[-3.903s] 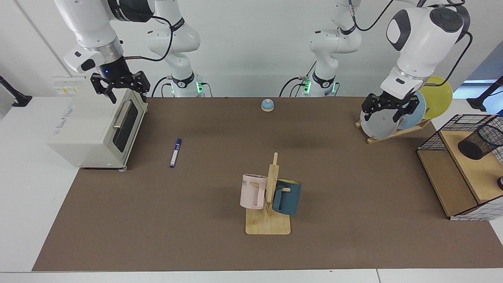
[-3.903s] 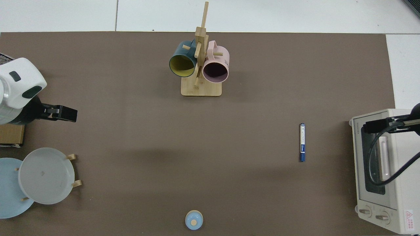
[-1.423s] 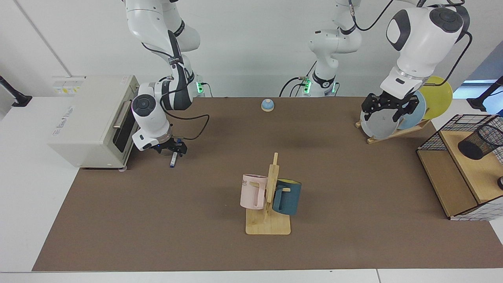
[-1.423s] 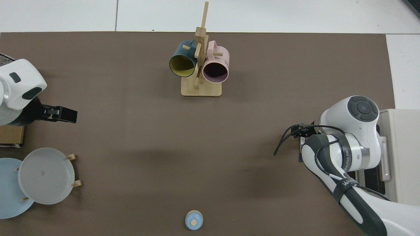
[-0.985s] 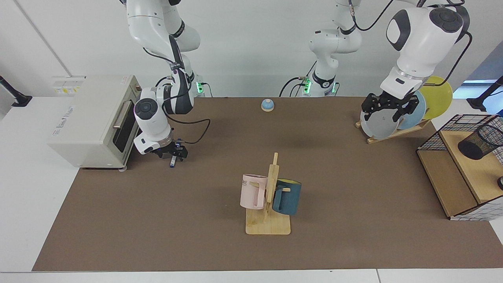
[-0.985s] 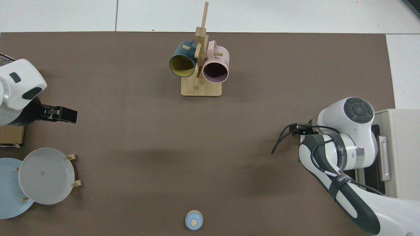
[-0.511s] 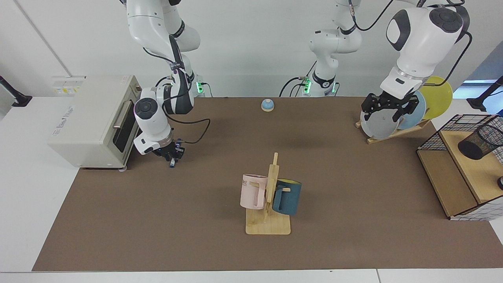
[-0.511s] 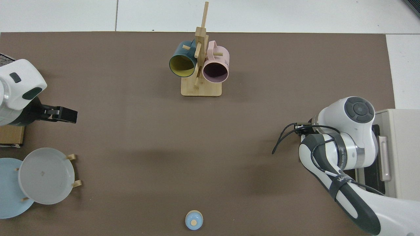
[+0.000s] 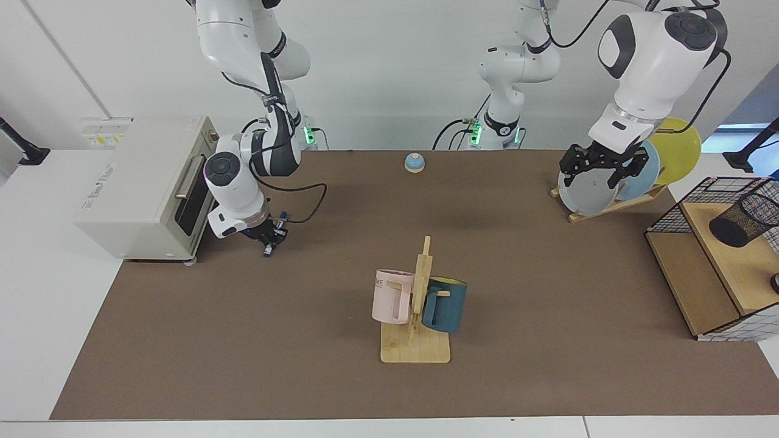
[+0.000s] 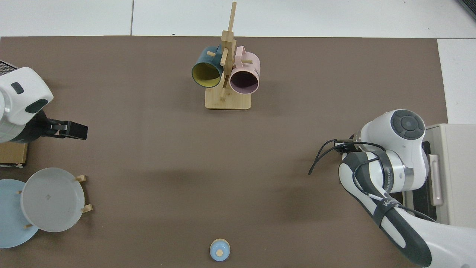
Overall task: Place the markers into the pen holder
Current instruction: 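Lift the marker with the right gripper and carry it toward the table middle, then hold the marker with the right gripper while the left gripper grasps its end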
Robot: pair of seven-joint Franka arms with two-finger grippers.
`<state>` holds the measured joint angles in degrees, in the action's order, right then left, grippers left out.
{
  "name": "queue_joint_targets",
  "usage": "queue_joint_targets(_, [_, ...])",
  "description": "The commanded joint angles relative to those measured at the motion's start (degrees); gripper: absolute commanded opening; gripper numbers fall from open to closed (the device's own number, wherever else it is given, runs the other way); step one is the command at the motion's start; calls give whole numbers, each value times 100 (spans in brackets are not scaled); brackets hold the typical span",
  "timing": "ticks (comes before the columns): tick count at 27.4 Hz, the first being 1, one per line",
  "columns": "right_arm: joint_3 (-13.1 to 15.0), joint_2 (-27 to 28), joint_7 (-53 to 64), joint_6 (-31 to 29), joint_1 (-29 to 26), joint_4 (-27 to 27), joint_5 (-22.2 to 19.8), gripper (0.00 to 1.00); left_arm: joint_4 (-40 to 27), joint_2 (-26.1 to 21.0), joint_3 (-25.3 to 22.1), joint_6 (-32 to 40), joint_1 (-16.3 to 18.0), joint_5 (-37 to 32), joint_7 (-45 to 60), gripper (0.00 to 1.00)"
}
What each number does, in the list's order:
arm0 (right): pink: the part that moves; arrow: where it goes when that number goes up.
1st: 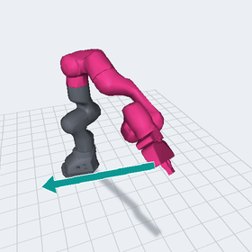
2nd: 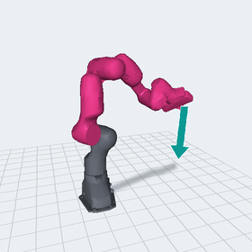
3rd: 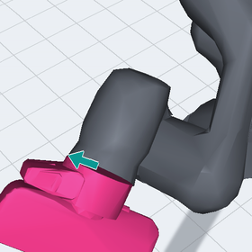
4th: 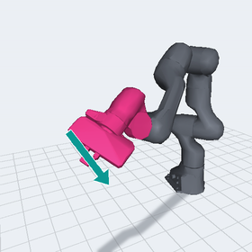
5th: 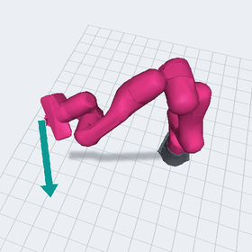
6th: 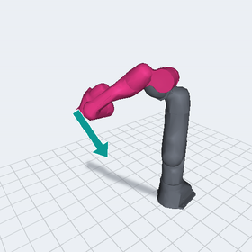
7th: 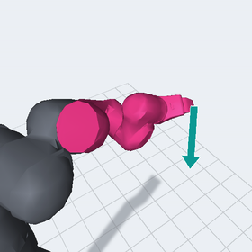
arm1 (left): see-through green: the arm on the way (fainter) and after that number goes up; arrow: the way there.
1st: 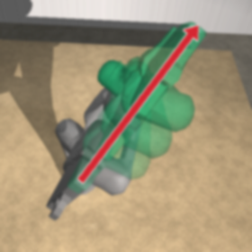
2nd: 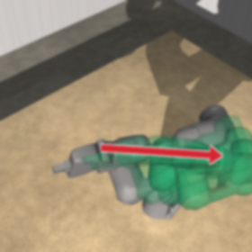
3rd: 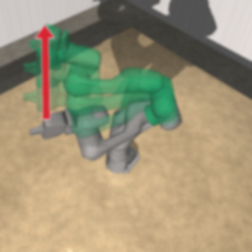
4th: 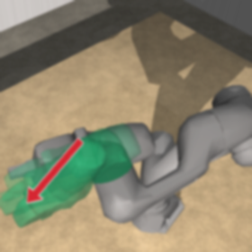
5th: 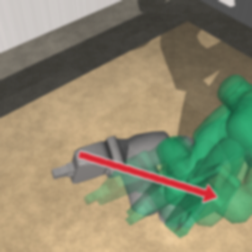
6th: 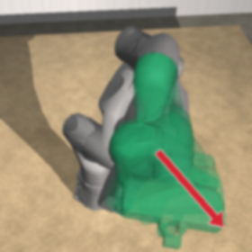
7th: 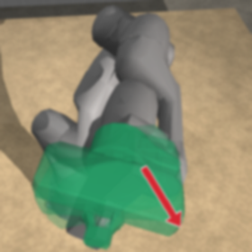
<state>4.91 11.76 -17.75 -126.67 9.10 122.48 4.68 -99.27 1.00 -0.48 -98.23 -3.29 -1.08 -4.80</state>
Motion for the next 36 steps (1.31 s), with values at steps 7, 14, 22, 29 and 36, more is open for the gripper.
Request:
queue_joint_targets(7, [-34, -16, -2512, 1548, 654, -1314, 1271, 0, -40, 94, -32, -127, -48, -50, -258, 100])
queue_joint_targets(14, [-42, -42, -4155, 1935, 1198, -1832, 2089, 0, 66, 111, -5, -48, -101, 2, -328, 100])
queue_joint_targets(22, [-42, -42, -5888, 1822, 1691, -2026, 3037, 0, 75, 138, 12, -74, -215, 20, -1180, 100])
queue_joint_targets(29, [-51, -33, -6609, 1742, 1727, -2176, 3706, 0, 75, 173, 83, 31, -487, 117, -2611, 100])
queue_joint_targets(36, [-51, -25, -7576, 1532, 2051, -2272, 4040, 0, 66, 226, 144, 339, -664, 204, -3089, 100])
